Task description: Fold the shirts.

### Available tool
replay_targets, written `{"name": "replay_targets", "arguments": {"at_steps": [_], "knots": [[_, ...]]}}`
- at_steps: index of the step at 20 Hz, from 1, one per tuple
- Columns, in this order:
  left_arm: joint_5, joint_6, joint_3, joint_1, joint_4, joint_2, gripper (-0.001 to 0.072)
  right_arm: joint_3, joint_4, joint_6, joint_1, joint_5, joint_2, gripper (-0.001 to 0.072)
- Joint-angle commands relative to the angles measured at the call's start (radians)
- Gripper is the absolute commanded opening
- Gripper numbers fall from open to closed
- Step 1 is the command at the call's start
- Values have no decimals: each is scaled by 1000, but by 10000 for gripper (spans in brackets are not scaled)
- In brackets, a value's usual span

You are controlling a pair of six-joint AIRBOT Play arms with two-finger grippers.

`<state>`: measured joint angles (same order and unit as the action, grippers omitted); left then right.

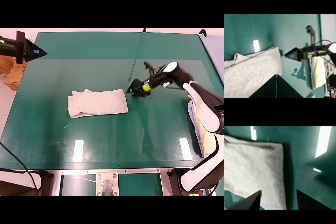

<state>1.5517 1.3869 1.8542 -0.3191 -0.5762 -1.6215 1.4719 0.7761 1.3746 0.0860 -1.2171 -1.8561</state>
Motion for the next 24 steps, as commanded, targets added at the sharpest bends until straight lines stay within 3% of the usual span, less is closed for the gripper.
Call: {"name": "replay_targets", "arguments": {"at_steps": [1,4,6,7,8,13,18,24], "knots": [[-5,0,0,-1,0,1,22,-75,-117,-75,60,37,-65,499],[8,0,0,-1,0,1,22,-75,-193,-74,143,103,-90,472],[20,-2,0,-1,0,1,22,-43,-227,-74,162,113,-89,145],[24,-2,0,-1,0,1,22,-10,-227,-61,162,92,-85,52],[31,-2,0,-1,0,1,22,27,-225,-45,154,70,-72,12],[43,-8,0,-1,0,1,22,225,-174,44,3,8,108,11],[43,-8,0,-1,0,1,22,363,-111,115,-343,-158,225,10],[32,-25,0,-1,0,1,22,378,-74,113,-766,-213,233,11]]}}
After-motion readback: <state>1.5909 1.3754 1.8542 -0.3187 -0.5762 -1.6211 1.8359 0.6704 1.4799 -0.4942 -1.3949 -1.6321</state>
